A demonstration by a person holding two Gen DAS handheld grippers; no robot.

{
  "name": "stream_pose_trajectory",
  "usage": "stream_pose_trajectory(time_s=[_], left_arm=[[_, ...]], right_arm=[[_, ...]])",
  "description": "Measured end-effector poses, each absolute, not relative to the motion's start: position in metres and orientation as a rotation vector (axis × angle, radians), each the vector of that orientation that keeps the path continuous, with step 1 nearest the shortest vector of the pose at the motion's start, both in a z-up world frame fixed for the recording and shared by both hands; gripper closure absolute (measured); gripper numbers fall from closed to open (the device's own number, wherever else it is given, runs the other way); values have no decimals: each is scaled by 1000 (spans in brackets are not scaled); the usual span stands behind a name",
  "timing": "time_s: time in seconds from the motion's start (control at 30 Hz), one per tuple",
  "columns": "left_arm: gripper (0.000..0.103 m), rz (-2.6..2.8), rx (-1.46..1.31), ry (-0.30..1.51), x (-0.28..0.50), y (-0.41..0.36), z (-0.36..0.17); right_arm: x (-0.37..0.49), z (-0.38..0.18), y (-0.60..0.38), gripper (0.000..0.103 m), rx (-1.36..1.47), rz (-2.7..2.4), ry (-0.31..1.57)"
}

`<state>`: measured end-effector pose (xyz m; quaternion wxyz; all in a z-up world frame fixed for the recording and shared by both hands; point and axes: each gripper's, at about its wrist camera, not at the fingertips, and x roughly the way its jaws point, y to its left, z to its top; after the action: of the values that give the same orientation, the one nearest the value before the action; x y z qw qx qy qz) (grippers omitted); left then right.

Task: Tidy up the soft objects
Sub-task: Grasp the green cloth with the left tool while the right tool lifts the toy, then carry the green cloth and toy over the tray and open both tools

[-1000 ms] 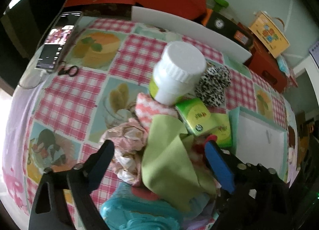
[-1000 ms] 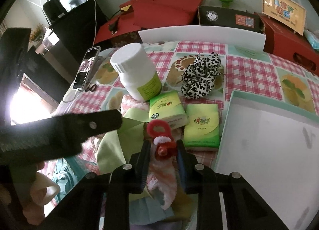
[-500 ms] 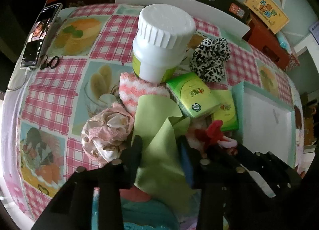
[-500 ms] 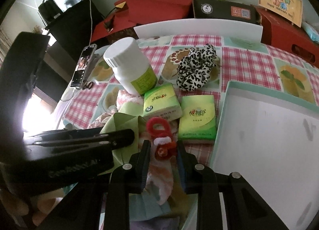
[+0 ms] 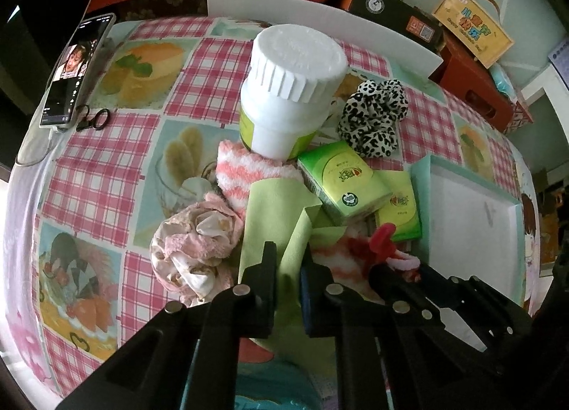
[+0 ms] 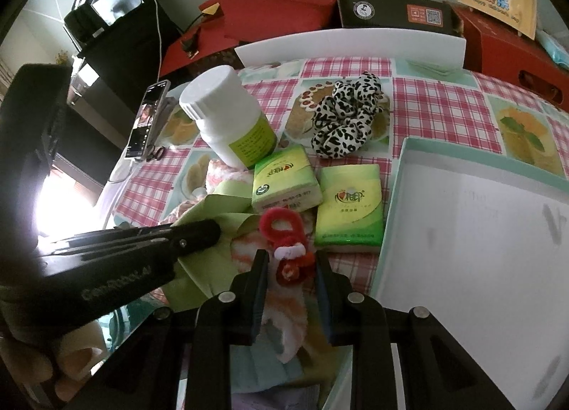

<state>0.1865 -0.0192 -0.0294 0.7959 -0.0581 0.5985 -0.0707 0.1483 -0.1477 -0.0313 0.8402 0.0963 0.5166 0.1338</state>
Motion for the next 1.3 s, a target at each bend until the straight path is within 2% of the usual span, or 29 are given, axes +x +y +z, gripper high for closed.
stream_pose_trajectory(time_s=[0.77, 1.3], left_arm=[[96, -181, -194, 1153, 176, -2, 16], [96, -232, -176, 968, 153, -19, 74]], right_arm=[[141, -9, -151, 79, 227, 303, 1023], [114, 52, -180, 79, 262, 269, 845]])
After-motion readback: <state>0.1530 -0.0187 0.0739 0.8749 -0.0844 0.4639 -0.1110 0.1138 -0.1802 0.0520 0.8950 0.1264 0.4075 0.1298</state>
